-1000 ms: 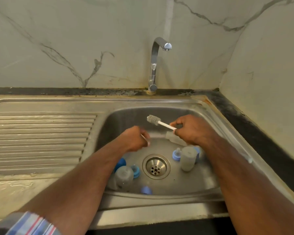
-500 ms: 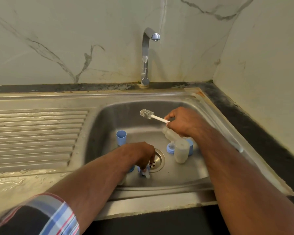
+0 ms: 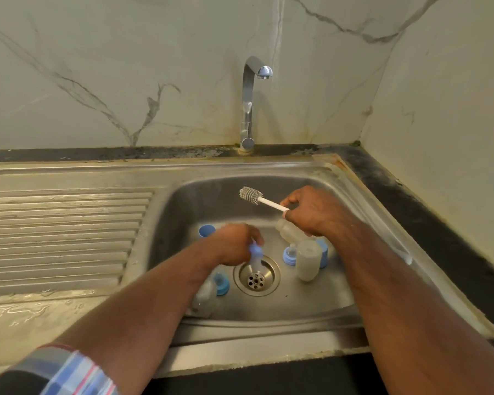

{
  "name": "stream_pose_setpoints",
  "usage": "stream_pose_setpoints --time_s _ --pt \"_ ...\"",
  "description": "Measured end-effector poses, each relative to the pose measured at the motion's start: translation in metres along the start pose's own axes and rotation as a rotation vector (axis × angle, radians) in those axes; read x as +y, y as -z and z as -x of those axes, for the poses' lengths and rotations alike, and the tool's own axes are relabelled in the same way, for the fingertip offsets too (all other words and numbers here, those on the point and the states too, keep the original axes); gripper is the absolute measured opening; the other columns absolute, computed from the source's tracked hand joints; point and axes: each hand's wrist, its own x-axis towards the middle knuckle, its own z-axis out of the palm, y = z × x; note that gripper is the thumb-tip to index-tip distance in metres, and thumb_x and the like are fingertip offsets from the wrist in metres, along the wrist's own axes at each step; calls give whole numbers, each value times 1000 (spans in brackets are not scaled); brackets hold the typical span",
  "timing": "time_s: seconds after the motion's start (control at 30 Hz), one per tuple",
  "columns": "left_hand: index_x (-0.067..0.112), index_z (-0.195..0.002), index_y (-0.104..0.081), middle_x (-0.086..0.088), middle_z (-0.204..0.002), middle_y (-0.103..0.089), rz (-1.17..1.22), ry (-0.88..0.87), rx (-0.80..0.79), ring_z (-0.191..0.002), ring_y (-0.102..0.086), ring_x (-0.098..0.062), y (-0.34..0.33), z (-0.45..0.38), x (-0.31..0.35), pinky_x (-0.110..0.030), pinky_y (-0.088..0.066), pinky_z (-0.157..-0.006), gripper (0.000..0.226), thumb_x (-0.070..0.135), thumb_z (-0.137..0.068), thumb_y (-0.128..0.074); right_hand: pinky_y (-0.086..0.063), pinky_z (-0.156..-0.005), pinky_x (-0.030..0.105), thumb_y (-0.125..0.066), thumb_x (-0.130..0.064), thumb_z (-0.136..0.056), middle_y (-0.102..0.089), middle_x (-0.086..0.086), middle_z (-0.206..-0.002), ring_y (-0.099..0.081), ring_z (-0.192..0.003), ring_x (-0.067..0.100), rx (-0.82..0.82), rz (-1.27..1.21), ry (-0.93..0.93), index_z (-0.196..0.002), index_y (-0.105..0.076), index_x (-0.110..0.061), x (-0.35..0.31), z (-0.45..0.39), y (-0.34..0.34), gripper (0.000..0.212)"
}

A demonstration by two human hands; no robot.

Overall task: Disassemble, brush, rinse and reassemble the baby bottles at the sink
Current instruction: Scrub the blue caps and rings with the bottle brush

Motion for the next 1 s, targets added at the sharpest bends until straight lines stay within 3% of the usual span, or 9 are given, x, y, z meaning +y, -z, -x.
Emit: stream_pose_setpoints --time_s 0.13,0.33,0.4,0.5,0.67,0.83,1.0 --pt "22 -115 -68 -3 -107 -72 600 74 236 -95 -71 -21 32 20 -20 -37 -58 -85 35 0 -88 -70 -45 -44 23 -61 -20 -94 -69 0 -76 -61 -53 15 -30 -79 3 -115 -70 -32 -4 2 2 26" --pt "14 -121 -63 -22 -115 -70 1450 149 281 -100 -74 -36 38 34 -36 -43 -64 -75 37 -10 -97 -49 -42 -43 24 -63 -21 -96 -70 8 -81 -54 -47 13 -124 -292 -17 -121 -68 -27 -9 7 -9 26" --pt "12 -119 -64 -23 -116 -69 1531 177 314 -100 -73 -35 42 30 -40 -41 -63 -75 34 -6 -99 -45 -41 -42 24 -63 -20 -96 -69 9 -81 -53 -46 12 -132 -325 -15 -121 -69 -27 -11 9 -12 26" --pt "13 -118 -67 -19 -117 -71 1576 145 335 -97 -73 -28 45 26 -47 -37 -62 -77 27 0 -96 -61 -43 -43 24 -63 -19 -96 -69 8 -79 -52 -46 11 -133 -324 0 -120 -69 -29 -14 10 -14 26" --pt "10 -121 -63 -13 -111 -75 1605 145 357 -94 -75 -22 50 24 -59 -29 -62 -73 38 4 -86 -76 -41 -44 24 -64 -21 -96 -69 7 -78 -51 -49 13 -182 -320 34 -118 -71 -30 -13 13 -8 25" --pt "8 -105 -71 -13 -100 -76 1743 133 374 -86 -74 -20 53 22 -60 -31 -63 -77 13 10 -92 -71 -45 -48 23 -61 -24 -98 -71 6 -81 -53 -50 10 -149 -284 100 -123 -70 -32 -18 14 -9 27" --pt "-1 -116 -63 -24 -111 -73 1859 115 394 -101 -73 -34 55 23 -54 -42 -63 -82 21 10 -99 -62 -53 -63 28 -60 -28 -99 -68 -8 -79 -55 -60 7 -55 -116 190 -131 -65 -35 -27 16 -10 33"
